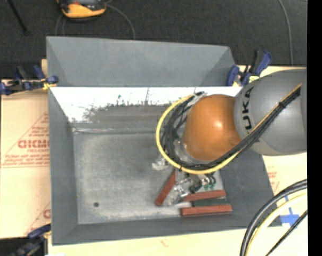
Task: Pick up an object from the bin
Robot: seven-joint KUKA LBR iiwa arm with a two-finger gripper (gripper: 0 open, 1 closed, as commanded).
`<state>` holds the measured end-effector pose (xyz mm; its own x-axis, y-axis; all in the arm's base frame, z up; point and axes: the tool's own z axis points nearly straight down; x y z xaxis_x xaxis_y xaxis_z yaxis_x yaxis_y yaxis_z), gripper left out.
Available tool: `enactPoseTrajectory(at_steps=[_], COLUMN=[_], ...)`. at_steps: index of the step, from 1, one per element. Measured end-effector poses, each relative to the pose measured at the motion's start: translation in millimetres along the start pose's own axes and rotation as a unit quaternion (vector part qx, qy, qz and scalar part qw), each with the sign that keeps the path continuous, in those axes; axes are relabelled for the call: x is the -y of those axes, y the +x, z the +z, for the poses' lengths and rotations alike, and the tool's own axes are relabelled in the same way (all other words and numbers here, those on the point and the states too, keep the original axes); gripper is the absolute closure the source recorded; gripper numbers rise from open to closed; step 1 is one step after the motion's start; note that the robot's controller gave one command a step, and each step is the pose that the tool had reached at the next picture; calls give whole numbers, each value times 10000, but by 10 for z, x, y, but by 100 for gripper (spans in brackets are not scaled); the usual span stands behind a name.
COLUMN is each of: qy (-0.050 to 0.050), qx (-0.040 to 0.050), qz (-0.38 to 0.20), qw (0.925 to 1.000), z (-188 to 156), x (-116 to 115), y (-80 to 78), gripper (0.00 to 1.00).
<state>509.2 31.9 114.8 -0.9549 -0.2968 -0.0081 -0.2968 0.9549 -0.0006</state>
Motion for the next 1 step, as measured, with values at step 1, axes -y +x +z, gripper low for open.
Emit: enactPoseTrajectory(at_steps=[1], qy=[-4], qx=[-50], qz=[223], qw=[9997], z=[190], x=[214], y=[43], gripper=[0])
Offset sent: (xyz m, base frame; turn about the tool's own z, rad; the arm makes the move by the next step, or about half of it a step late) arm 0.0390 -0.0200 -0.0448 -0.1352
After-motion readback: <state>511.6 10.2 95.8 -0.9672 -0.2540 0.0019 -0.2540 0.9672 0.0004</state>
